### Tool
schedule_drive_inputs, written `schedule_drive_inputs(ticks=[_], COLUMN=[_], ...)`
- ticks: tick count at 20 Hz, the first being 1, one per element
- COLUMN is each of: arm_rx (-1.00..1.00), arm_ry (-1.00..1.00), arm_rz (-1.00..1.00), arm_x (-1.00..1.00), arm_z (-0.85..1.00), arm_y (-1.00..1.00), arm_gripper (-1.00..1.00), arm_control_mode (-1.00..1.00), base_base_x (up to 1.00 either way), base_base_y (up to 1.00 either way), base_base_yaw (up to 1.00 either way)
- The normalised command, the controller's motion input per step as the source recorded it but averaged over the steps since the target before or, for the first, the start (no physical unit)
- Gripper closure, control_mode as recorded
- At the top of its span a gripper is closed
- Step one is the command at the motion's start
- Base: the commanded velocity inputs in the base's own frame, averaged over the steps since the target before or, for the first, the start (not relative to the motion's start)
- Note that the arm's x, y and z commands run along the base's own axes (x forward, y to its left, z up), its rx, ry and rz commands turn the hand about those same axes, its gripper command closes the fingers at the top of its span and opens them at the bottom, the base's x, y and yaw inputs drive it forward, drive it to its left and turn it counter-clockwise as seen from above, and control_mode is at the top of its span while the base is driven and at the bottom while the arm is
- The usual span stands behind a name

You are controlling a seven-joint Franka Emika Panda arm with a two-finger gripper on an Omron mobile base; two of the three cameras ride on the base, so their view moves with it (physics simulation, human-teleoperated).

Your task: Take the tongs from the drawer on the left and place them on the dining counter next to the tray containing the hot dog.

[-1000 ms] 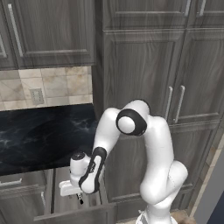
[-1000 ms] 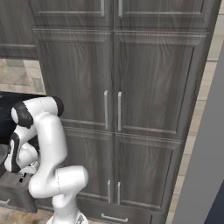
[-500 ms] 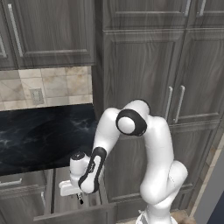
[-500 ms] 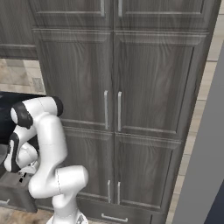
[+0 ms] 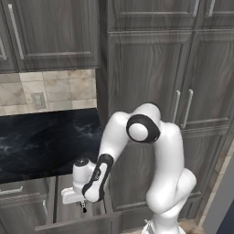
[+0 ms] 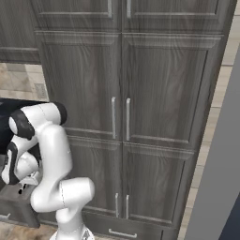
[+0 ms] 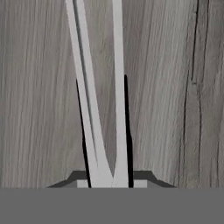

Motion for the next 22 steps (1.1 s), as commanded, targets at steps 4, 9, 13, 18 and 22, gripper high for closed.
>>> schedule_drive_inputs(ticks=[4, 9, 13, 18, 22], arm_rx=[0.03, 0.02, 0.00, 0.00, 0.00], arm_ry=[-0.02, 0.00, 0.07, 0.04, 0.00], arm_rz=[0.07, 0.09, 0.04, 0.02, 0.00], arm_x=[-0.41, -0.58, -0.18, -0.02, -0.26], arm_z=[0.89, 0.68, 0.81, 0.67, 0.62], arm_y=[-0.11, -0.02, 0.00, 0.00, 0.00], arm_gripper=[1.00, 1.00, 1.00, 1.00, 1.00], arm_control_mode=[-1.00, -1.00, -1.00, -1.00, -1.00], base_base_x=[0.00, 0.00, 0.00, 0.00, 0.00], base_base_y=[0.00, 0.00, 0.00, 0.00, 0.00], base_base_yaw=[0.00, 0.00, 0.00, 0.00, 0.00])
